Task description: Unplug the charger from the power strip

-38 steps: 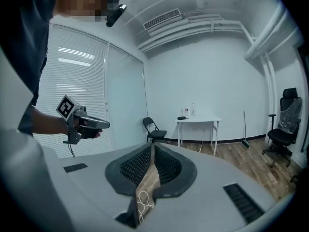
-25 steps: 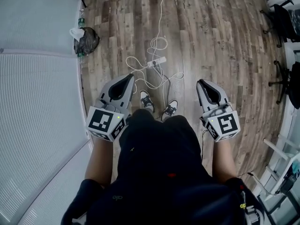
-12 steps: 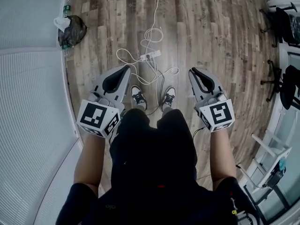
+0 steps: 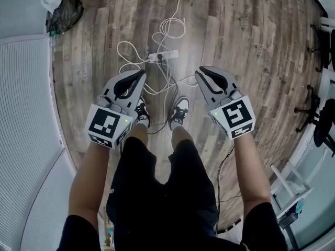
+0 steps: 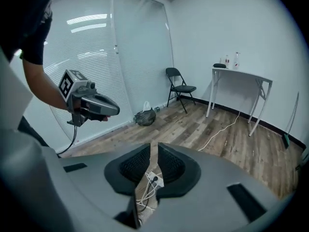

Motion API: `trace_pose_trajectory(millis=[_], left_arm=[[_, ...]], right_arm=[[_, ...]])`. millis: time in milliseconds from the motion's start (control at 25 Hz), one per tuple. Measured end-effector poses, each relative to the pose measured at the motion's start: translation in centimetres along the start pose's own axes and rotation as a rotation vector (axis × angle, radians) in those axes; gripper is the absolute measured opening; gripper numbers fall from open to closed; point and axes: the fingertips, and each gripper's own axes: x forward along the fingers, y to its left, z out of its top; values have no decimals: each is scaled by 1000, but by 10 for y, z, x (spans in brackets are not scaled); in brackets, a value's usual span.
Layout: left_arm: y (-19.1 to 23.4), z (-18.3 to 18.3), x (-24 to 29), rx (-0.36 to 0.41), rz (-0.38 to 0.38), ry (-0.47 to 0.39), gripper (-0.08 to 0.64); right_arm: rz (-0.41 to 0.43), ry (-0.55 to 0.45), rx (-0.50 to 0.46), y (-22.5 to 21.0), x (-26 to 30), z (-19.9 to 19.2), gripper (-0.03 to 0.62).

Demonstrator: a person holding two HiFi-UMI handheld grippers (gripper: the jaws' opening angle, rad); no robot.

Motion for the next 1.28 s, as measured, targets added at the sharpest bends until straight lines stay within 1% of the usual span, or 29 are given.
trace_pose_trajectory(millis=[80,200,240,320,440,520,640,760,920,1000,1080,1160,1240,1280], left_arm=[[16,-41,34,16,0,19,19],[44,-109,87,33,15,83,20],[51,-132,104,40,22,114,18],[60,-177,134,46,15,165,19],[67,-232,174,32,-39,189,20],[75,-268,198,52,-60,206,20],[86,-322,234,85,-95,239,19],[97,-370,268,107,-150,267,18],[112,-422,306,144,-190,297,20],[115,-441,321,159,-211,306,19],[116,-459,331,163,-231,317,18],[115,-476,340,172,-252,349,19],[113,-487,345,179,-278,375,19],[112,-488,347,171,-289,369,20]], right_arm=[[28,21,-31,-13,33,-41,42],[78,48,-34,-30,87,-109,140],[92,58,-35,-35,105,-132,153],[121,87,-57,-41,141,-175,165],[147,128,-105,-49,189,-232,173],[157,142,-132,-53,220,-264,179],[181,162,-203,-60,262,-307,191],[210,175,-279,-66,302,-341,202],[269,204,-390,-68,344,-382,206],[299,225,-446,-67,361,-399,207],[327,235,-476,-66,373,-412,207],[360,234,-500,-66,384,-419,207],[391,237,-525,-66,392,-425,206],[406,243,-541,-65,395,-428,206]])
